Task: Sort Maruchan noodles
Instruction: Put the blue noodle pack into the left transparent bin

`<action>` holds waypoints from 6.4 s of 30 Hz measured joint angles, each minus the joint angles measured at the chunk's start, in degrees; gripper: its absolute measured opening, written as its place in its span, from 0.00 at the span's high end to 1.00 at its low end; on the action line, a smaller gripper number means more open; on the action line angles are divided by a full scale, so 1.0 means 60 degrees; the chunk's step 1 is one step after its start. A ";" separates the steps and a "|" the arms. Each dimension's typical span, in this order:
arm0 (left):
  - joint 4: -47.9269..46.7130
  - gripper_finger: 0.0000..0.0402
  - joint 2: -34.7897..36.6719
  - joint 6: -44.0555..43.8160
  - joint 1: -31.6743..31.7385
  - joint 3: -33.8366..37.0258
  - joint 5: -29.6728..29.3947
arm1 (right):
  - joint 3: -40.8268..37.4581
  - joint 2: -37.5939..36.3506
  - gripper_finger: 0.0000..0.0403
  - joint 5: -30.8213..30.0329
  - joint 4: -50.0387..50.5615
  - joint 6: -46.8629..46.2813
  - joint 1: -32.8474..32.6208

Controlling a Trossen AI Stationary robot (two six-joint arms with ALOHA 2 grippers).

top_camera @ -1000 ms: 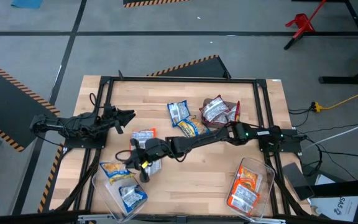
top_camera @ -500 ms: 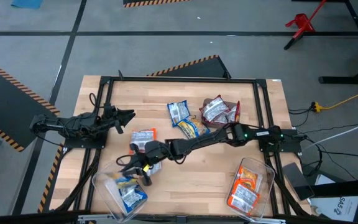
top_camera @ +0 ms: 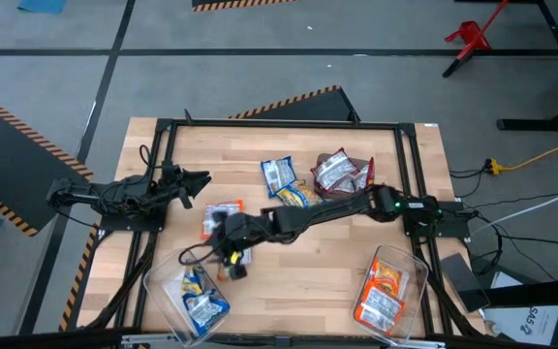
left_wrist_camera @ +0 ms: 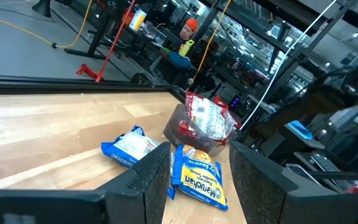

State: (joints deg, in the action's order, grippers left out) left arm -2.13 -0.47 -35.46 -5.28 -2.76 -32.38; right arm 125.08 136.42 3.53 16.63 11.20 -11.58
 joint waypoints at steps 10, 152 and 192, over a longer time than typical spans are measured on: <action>-0.0011 0.61 -0.0004 0.0004 0.0000 0.0000 0.0018 | -0.0007 -0.1279 0.53 -0.5225 0.7158 -0.0119 0.0361; -0.0195 0.61 -0.0002 0.0219 0.0003 0.0000 -0.0018 | -0.7366 -0.3992 0.39 -0.0655 0.3040 -0.3243 -0.0508; -0.0194 0.61 -0.0001 0.0183 0.0001 0.0000 -0.0020 | -0.8560 -0.3985 0.98 -0.1659 0.1798 -0.4498 -0.0950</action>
State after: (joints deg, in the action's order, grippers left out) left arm -3.30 -0.48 -34.36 -5.27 -2.76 -32.50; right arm 73.72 112.51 -6.42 27.42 -15.79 -17.28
